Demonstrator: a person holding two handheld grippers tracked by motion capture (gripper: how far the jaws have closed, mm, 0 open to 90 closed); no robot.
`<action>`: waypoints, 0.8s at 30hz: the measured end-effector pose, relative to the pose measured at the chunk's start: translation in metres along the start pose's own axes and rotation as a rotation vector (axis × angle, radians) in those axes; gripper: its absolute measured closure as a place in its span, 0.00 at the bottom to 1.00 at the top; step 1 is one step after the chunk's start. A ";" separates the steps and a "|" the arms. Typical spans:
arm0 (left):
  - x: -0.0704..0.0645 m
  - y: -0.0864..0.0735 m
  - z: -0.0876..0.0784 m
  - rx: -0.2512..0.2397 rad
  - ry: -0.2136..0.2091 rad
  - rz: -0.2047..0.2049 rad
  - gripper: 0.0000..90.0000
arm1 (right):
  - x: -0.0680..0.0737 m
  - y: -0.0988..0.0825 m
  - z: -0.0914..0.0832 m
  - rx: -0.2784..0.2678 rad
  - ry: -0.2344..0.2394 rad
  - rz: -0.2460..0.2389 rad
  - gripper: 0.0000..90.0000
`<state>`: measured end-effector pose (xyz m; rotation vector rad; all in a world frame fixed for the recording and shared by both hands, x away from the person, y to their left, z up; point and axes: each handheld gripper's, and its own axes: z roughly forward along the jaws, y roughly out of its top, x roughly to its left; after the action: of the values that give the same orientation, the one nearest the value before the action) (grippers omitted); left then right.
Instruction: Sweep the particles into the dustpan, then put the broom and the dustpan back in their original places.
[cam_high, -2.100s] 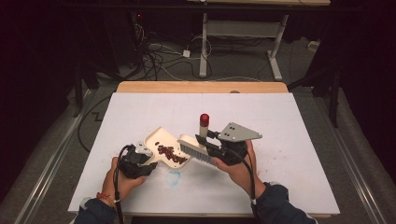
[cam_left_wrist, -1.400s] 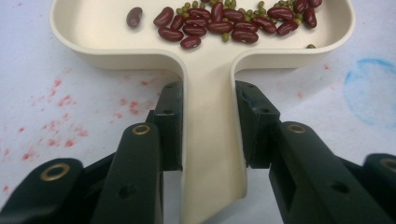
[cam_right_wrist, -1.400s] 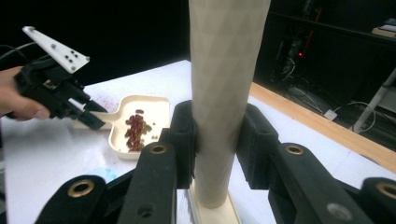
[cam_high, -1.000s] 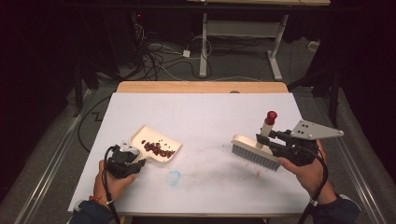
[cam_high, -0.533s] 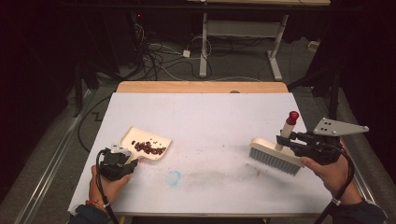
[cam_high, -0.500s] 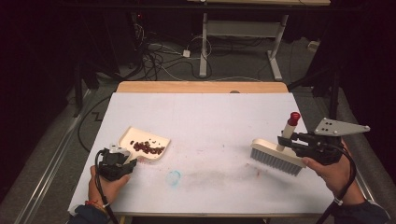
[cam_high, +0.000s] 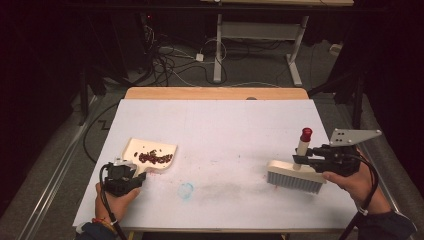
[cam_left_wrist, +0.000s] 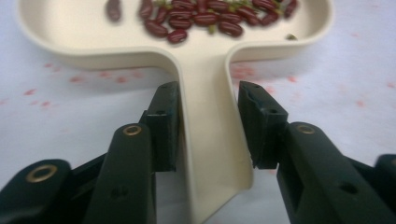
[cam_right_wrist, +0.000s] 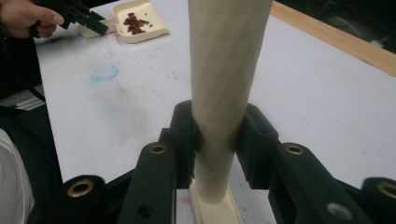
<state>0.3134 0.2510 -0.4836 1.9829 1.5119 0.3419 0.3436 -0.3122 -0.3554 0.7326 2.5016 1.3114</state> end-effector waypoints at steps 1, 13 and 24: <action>-0.002 0.000 0.000 0.000 -0.015 0.016 0.61 | -0.004 0.001 0.005 0.006 0.016 -0.003 0.77; -0.001 0.003 -0.014 -0.162 0.068 0.135 0.20 | -0.044 0.015 0.060 0.025 -0.331 0.154 0.44; -0.017 0.005 -0.019 -0.261 0.005 0.276 0.20 | -0.038 0.013 0.082 -0.015 -0.401 0.131 0.43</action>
<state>0.3016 0.2407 -0.4630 1.9783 1.1295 0.6257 0.4142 -0.2686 -0.3933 1.0539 2.1529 1.0894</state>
